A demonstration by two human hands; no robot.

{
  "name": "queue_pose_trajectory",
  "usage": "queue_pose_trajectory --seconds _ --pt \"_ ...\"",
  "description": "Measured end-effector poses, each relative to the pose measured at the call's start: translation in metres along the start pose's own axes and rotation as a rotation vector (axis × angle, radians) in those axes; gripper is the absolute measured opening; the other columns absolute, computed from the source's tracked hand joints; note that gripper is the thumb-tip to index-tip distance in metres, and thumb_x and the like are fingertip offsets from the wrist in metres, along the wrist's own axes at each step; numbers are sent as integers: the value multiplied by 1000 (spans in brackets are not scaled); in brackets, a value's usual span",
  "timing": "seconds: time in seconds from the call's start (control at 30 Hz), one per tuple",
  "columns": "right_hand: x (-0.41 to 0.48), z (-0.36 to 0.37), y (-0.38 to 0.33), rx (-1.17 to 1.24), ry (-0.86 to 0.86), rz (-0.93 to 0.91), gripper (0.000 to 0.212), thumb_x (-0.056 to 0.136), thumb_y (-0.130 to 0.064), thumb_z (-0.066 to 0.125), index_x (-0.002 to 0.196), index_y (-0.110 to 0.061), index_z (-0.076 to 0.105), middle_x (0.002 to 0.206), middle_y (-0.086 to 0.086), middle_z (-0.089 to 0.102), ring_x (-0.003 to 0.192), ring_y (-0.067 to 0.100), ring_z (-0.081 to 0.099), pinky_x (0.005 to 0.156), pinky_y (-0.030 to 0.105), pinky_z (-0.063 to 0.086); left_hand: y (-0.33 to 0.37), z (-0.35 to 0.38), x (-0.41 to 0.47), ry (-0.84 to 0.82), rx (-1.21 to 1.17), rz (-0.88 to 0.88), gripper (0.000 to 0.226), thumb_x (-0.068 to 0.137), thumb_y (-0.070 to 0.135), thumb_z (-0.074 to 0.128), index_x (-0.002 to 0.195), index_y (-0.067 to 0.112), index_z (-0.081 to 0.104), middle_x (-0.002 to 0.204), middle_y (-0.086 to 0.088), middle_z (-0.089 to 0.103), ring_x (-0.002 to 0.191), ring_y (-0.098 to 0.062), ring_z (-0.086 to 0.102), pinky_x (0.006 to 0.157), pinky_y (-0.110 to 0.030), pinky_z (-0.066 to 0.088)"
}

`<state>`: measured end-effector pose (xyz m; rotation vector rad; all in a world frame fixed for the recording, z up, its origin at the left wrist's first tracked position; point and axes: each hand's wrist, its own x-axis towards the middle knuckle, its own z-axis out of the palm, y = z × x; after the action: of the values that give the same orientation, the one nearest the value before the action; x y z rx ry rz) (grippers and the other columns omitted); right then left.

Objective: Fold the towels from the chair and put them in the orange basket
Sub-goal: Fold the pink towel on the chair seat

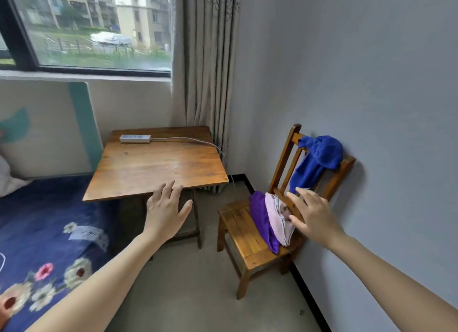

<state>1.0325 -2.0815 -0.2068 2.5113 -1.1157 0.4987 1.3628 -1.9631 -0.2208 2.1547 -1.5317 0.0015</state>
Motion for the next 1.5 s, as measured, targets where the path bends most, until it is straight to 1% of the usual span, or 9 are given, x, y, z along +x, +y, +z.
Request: queue_pose_trajectory --seconds 0.17,0.3,0.43,0.53,0.63,0.8,0.97,1.23,1.5 --pt "-9 57 30 -28 -174 134 66 48 -30 89 108 -10 68 102 12 69 92 29 68 66 35 56 5 73 37 -158 -74 -31 53 96 41 39 143 17 33 154 -3 23 143 -22 12 113 -39 20" --pt "-1 102 60 -38 -293 241 64 46 -33 90 104 -12 70 100 10 71 89 26 70 64 32 57 23 131 66 -289 -165 -100 52 97 41 38 143 18 32 154 -2 22 143 -21 13 113 -37 20" --pt "21 153 92 78 -371 350 61 54 -28 88 109 -10 67 106 13 68 94 30 68 67 36 57 42 182 101 -397 -192 -141 51 97 41 36 144 19 31 154 -1 23 143 -19 14 114 -36 20" --pt "39 193 108 196 -415 436 58 70 -26 78 122 -9 60 120 15 61 109 33 61 80 41 53 52 213 133 -471 -178 -183 51 97 40 36 144 19 31 154 0 23 143 -19 14 114 -36 20" --pt "57 219 112 287 -487 501 56 91 -33 52 142 -16 35 147 7 36 134 24 36 104 33 38 50 236 160 -515 -147 -222 50 97 39 38 143 19 32 154 0 23 143 -19 15 113 -37 23" --pt "64 263 106 399 -621 627 56 94 -37 44 144 -19 27 150 3 28 135 20 32 103 28 37 41 276 187 -654 -67 -243 48 97 37 39 141 19 35 153 0 25 142 -19 18 113 -37 26" --pt "64 296 94 472 -774 771 56 96 -38 40 146 -22 22 152 -1 22 138 19 27 105 30 34 42 316 215 -825 15 -166 46 97 37 38 140 20 36 153 0 25 139 -20 24 108 -32 31" --pt "79 329 93 466 -839 1066 52 96 -39 41 144 -24 25 149 -3 29 134 15 34 104 26 36 54 377 293 -1084 69 77 43 96 37 39 136 21 41 144 2 37 130 -17 35 105 -27 37" --pt "108 366 83 496 -873 1316 51 94 -38 45 141 -20 33 145 0 35 131 17 38 102 26 39 67 422 366 -1187 28 239 41 98 35 37 135 19 45 138 2 46 125 -15 44 102 -23 39"
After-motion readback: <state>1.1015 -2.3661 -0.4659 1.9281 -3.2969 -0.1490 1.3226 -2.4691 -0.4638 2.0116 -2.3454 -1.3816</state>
